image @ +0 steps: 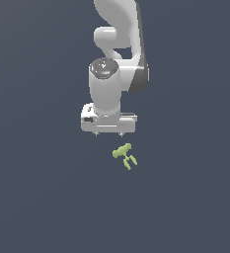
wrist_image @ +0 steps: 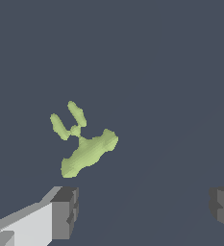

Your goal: Pick up the object and move it to a goal position.

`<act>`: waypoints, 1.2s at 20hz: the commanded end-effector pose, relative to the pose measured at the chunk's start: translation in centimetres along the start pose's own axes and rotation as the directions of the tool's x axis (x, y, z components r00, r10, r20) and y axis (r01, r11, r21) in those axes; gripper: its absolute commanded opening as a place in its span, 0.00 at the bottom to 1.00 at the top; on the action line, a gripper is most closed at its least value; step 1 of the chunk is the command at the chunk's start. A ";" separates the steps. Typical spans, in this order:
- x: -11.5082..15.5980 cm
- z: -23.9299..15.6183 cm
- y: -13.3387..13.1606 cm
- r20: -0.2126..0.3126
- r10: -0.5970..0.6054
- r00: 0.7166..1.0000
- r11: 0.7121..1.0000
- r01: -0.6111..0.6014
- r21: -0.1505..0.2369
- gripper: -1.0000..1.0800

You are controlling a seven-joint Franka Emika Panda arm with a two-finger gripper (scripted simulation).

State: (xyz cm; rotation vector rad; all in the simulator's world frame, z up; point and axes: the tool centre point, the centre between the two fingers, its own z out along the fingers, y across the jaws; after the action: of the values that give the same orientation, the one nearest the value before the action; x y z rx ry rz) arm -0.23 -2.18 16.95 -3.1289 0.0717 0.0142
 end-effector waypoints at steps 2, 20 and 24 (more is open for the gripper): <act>0.0 0.0 0.0 0.001 -0.001 1.000 1.000 0.001 0.000 0.96; -0.2 2.2 -2.4 0.031 -0.062 0.998 0.998 0.062 0.023 0.96; 0.3 3.3 -3.0 0.026 -0.134 0.991 0.991 0.133 0.016 0.96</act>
State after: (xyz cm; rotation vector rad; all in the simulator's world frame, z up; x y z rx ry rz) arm -0.03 0.58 14.11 -3.1095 -0.0929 0.0563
